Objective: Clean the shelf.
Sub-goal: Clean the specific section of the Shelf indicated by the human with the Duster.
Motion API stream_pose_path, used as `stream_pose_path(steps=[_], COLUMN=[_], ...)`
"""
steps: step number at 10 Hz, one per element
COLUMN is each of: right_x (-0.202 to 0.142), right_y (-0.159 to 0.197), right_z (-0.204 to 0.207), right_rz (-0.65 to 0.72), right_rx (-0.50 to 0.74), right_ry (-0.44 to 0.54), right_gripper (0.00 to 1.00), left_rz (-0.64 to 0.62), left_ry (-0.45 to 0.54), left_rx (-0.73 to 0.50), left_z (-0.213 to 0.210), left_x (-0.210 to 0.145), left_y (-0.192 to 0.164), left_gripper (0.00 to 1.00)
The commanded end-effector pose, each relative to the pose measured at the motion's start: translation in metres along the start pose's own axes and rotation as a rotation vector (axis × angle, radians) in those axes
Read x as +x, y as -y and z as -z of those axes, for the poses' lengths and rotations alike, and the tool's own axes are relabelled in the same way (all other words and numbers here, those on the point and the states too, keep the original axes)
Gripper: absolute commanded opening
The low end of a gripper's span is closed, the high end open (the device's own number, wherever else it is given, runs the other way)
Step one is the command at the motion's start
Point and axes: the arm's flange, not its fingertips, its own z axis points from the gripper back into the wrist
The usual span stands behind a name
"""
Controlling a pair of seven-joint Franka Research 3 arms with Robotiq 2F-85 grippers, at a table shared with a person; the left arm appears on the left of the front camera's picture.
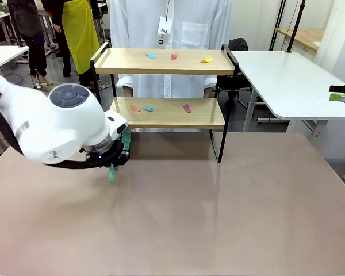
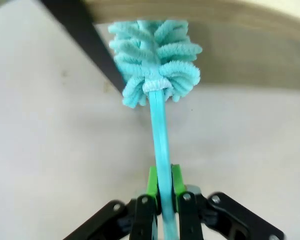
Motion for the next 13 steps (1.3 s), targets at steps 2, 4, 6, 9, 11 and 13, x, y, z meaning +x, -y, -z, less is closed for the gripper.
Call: stream_pose_path(steps=[2,4,6,9,11,13], right_x=[0.003,0.003,0.003,0.003,0.003,0.003], right_y=[-0.001,-0.001,-0.001,-0.001,-0.001,-0.001], right_z=[0.001,0.001,0.001,0.001,0.001,0.001], right_rz=[-0.004,-0.004,-0.004,-0.004,-0.004,-0.004], right_rx=[0.002,0.002,0.002,0.002,0.002,0.002], right_ry=[0.002,0.002,0.002,0.002,0.002,0.002], right_gripper=[1.0,1.0,1.0,1.0,1.0,1.0], left_rz=[0.037,0.03,0.03,0.026,0.124,0.205], left_ry=[0.012,0.034,0.034,0.027,0.03,0.007], left_rx=[0.051,0.051,0.051,0.056,0.01,-0.028], left_z=[-0.075,-0.054,-0.054,-0.051,-0.057,-0.064], left_x=[-0.048,-0.017,-0.017,-0.023,-0.024,-0.024], left_y=[0.002,0.005,0.005,0.004,-0.004,-0.018], left_gripper=[0.13,0.13,0.13,0.13,0.13,0.13])
